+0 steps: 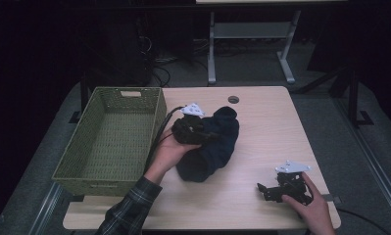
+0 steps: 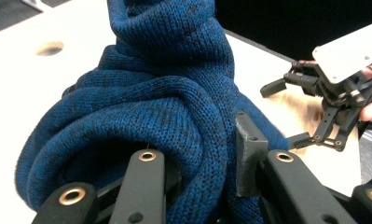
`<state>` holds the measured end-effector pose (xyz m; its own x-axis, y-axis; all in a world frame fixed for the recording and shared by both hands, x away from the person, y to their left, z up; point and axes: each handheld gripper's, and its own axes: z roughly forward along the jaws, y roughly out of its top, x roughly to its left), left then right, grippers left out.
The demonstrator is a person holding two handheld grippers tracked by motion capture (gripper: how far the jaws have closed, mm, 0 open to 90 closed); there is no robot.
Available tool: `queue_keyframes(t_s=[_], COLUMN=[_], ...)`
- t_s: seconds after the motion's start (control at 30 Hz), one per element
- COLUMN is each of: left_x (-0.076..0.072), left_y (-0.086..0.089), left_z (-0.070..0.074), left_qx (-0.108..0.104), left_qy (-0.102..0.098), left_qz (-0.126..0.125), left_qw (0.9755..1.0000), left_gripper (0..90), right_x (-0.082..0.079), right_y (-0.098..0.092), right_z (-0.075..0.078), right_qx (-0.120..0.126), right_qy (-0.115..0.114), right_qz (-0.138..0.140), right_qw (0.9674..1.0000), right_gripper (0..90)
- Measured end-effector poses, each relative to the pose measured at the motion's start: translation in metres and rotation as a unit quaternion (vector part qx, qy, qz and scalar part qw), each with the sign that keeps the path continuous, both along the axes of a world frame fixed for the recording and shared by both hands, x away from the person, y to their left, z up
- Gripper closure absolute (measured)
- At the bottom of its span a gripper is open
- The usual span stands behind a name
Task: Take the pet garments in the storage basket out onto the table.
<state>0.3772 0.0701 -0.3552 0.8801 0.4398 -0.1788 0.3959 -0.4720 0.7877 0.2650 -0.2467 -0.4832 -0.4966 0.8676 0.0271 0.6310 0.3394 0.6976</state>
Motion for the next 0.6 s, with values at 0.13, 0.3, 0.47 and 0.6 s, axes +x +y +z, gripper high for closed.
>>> queue_keyframes(t_s=[0.13,0.3,0.47,0.6], left_x=[0.005,0.01,0.015,0.018], left_y=[-0.016,-0.03,-0.041,-0.051], left_z=[-0.017,-0.032,-0.045,-0.058], left_qx=[0.011,0.02,0.023,0.028], left_qy=[0.01,0.014,0.016,0.02], left_qz=[-0.005,-0.009,-0.011,-0.013], left_qw=[0.9999,0.9997,0.9995,0.9993], left_gripper=[69.1,69.0,68.9,68.7], right_x=[0.0,0.0,0.0,0.0], right_y=[0.0,0.0,0.0,0.0], right_z=[0.0,0.0,0.0,0.0], right_qx=[0.0,-0.001,-0.001,0.0], right_qy=[0.0,0.001,0.001,0.001], right_qz=[0.0,0.0,0.0,0.0], right_qw=[1.0,1.0,1.0,1.0], right_gripper=[0.0,0.0,0.0,0.0])
